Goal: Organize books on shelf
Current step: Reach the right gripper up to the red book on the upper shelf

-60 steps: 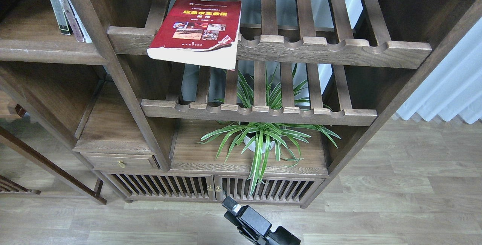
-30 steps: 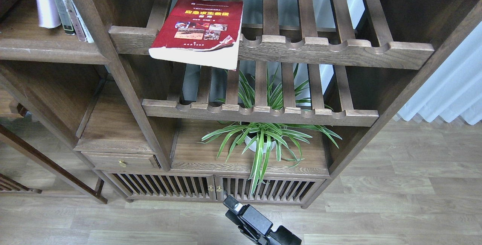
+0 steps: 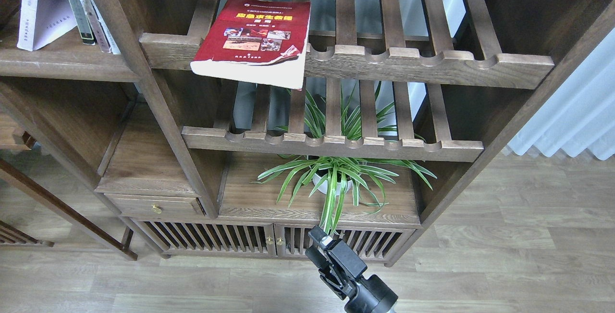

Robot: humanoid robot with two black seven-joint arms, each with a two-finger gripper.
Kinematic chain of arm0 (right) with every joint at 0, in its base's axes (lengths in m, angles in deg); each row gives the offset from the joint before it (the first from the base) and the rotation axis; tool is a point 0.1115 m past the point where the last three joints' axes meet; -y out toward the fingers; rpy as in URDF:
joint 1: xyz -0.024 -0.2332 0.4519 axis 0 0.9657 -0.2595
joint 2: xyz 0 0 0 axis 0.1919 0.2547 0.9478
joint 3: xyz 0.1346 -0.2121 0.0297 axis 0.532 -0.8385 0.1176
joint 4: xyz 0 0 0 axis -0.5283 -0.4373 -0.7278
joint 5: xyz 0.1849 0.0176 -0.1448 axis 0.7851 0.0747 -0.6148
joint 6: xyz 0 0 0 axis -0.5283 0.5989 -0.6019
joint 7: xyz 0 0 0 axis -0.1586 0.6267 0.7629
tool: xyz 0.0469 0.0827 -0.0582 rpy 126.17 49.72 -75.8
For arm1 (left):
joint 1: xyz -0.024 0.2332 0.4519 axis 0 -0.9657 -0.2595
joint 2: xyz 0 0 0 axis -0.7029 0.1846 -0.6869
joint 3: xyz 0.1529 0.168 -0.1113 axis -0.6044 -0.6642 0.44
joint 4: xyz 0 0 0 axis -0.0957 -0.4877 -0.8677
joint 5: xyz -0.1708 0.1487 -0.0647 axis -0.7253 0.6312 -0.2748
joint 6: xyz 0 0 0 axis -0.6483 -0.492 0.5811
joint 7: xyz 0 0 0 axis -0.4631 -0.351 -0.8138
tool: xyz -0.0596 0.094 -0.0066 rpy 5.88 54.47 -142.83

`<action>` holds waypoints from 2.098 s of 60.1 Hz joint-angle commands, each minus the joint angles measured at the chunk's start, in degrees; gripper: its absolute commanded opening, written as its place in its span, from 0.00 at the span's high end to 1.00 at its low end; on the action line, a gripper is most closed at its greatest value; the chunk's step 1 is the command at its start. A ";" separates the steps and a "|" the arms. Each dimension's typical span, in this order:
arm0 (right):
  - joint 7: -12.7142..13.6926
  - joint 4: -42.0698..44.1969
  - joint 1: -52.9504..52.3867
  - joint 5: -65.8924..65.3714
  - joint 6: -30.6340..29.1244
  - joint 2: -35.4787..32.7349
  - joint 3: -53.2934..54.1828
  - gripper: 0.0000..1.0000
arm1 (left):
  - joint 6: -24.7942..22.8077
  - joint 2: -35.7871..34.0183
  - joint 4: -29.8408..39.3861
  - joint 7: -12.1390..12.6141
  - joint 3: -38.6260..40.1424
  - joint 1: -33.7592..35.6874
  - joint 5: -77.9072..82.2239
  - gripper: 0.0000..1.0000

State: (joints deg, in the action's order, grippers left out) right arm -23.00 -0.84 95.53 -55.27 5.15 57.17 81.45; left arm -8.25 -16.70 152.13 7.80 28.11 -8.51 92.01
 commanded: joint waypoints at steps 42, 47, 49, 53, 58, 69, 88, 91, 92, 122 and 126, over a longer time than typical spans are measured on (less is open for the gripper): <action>-0.71 -8.11 -10.35 -2.19 -0.01 0.00 0.22 0.02 | 0.00 10.73 10.60 0.80 7.31 -37.35 -6.47 0.01; -0.71 -8.11 -12.99 -2.99 -0.01 0.00 0.22 0.02 | 0.00 11.17 9.81 0.71 7.31 -38.68 -6.47 0.01; -0.71 -8.11 -14.57 -3.42 -0.01 0.00 0.39 0.02 | 0.00 11.34 9.46 0.71 7.22 -39.20 -6.47 0.01; -0.71 -8.29 -16.33 -4.13 -0.01 0.00 0.75 0.03 | 0.00 11.43 9.02 0.71 7.22 -39.65 -6.47 0.01; -0.71 -8.99 -18.79 -5.80 -0.01 0.00 0.57 0.03 | 0.00 11.43 8.31 0.71 7.31 -40.00 -6.47 0.01; -0.71 -8.99 -26.52 -7.03 -0.01 0.00 0.22 0.02 | 0.00 11.43 7.61 0.80 7.31 -40.96 -6.29 0.01; -0.80 -8.82 -32.59 -7.21 13.65 0.00 -0.04 0.01 | 0.00 11.52 6.82 0.80 7.49 -41.32 -6.38 0.01; -0.80 -8.82 -33.12 -7.21 15.94 0.00 -0.13 0.01 | 0.00 11.52 6.82 0.80 7.40 -41.32 -6.38 0.01; -0.80 -8.82 -33.30 -7.21 16.39 0.00 -0.13 0.01 | 0.00 11.52 6.82 0.80 7.40 -41.32 -6.38 0.01; -3.35 -8.90 -40.85 -6.94 17.89 0.00 -2.50 0.01 | 0.00 11.43 6.82 0.71 7.93 -41.32 -6.38 0.01; -3.35 -8.90 -41.73 -6.85 18.41 0.00 -2.50 0.01 | 0.00 11.52 6.82 0.71 7.93 -41.32 -6.38 0.01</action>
State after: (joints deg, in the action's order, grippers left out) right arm -26.33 -9.76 55.26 -62.17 22.92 57.17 78.98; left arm -8.25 -5.18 158.94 8.52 36.04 -49.83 85.63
